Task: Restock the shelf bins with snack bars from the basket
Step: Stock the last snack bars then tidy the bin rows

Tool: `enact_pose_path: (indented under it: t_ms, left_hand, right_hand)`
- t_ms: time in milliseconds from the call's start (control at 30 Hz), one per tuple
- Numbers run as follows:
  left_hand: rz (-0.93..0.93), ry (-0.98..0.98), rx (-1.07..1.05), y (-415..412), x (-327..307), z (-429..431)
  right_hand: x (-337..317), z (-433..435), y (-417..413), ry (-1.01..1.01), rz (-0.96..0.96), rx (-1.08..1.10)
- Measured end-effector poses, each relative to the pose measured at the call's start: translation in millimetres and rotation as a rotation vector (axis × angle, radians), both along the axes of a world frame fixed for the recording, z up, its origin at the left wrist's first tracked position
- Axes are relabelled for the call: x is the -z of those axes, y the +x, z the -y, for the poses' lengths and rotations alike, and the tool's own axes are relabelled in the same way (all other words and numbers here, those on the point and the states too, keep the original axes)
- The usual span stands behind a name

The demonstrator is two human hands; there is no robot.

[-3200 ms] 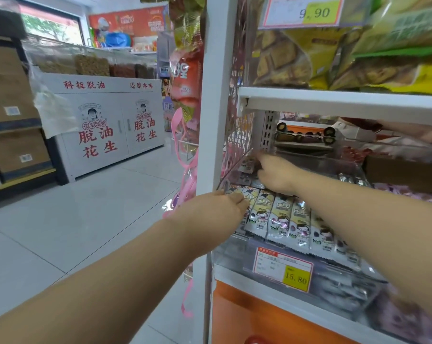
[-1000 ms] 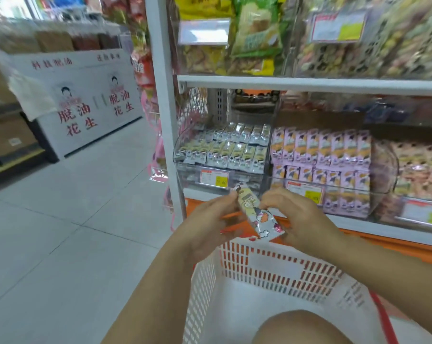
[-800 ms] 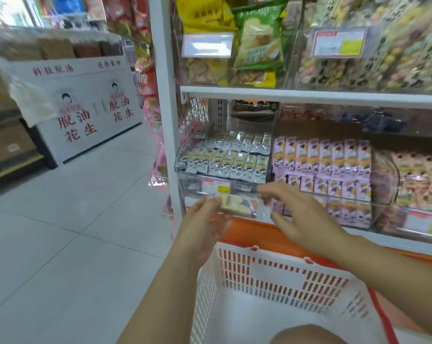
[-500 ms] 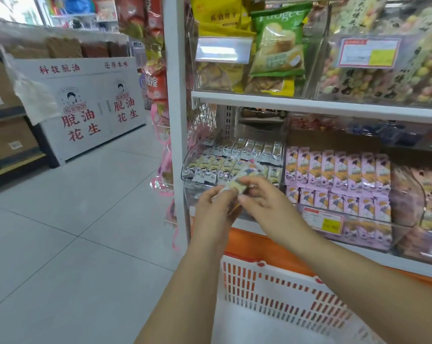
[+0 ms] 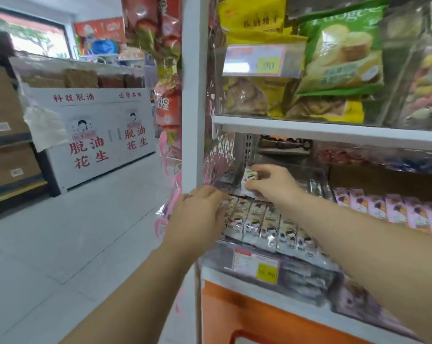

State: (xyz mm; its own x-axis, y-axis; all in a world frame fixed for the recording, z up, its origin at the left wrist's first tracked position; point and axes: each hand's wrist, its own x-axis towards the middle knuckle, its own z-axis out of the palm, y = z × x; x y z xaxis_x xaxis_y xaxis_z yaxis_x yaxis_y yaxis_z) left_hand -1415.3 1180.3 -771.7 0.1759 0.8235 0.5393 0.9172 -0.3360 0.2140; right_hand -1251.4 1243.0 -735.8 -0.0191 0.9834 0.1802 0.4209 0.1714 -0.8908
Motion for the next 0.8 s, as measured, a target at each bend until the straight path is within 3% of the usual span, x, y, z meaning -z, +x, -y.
enact_pose_path:
  t_ms: [100, 267, 433, 633, 800]
  left_hand:
    - [-0.056, 0.039, 0.072, -11.8, 20.9, -11.7]
    - [-0.029, 0.099, 0.093, -17.2, 42.9, -11.8]
    - [-0.021, 0.119, 0.092, -18.3, 46.6, -11.6]
    - [-0.008, 0.07, 0.07, -14.0, 43.1, -6.2]
    - [0.063, 0.135, 0.079, -14.7, 45.8, 24.2]
  right_hand:
    - [6.4, -34.7, -3.6, 0.025, 0.146, 0.028]
    - [13.5, -65.0, -13.2, 0.12, 0.545, 0.095]
    - [25.3, -76.8, -11.5, 0.088, 0.648, 0.124]
    - [22.5, -56.9, -3.0, 0.098, 0.765, 0.008]
    - [8.8, 11.2, 8.8, 0.343, 0.705, -0.119]
